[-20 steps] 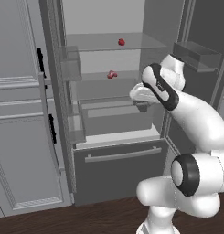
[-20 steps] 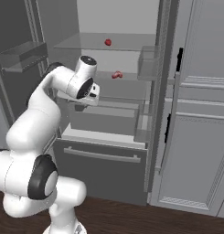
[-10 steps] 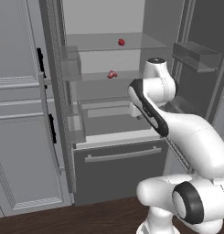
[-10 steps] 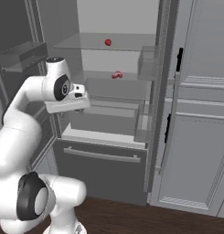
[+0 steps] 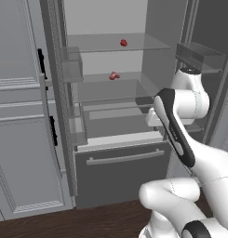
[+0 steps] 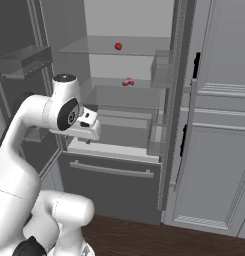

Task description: Take the strawberry from the fridge and place it on top of the pancake, located on the dining counter.

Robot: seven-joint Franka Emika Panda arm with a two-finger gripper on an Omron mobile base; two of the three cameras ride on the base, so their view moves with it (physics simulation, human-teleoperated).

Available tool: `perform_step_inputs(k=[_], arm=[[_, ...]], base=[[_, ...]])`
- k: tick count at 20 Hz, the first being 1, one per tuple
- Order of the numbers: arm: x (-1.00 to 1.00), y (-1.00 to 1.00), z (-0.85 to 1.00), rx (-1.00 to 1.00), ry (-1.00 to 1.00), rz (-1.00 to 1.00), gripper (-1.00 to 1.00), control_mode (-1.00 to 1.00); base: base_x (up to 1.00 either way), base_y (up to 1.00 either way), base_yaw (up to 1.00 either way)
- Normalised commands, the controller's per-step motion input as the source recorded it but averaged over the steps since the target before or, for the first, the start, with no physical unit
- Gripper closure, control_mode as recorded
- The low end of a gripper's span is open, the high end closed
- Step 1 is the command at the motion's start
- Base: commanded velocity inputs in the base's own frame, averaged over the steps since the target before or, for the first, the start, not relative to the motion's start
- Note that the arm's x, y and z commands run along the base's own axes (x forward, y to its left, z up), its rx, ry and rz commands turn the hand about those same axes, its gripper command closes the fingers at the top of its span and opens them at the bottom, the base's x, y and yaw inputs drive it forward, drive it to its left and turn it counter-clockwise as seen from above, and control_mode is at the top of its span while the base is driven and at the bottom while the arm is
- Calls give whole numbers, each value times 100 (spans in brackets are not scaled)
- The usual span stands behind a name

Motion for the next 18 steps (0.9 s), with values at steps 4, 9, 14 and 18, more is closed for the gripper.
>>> perform_step_inputs(k=[4, 9, 14, 18], arm=[[-39, 12, -31, 7, -18, -5, -100, -100], [-6, 9, -43, -19, -12, 0, -100, -100], [0, 0, -2, -7, 0, 0, -100, -100], [0, 0, -14, -1, 4, 0, -100, -100]], base=[[0, 0, 0], [0, 0, 0], [0, 0, 0], [0, 0, 0]])
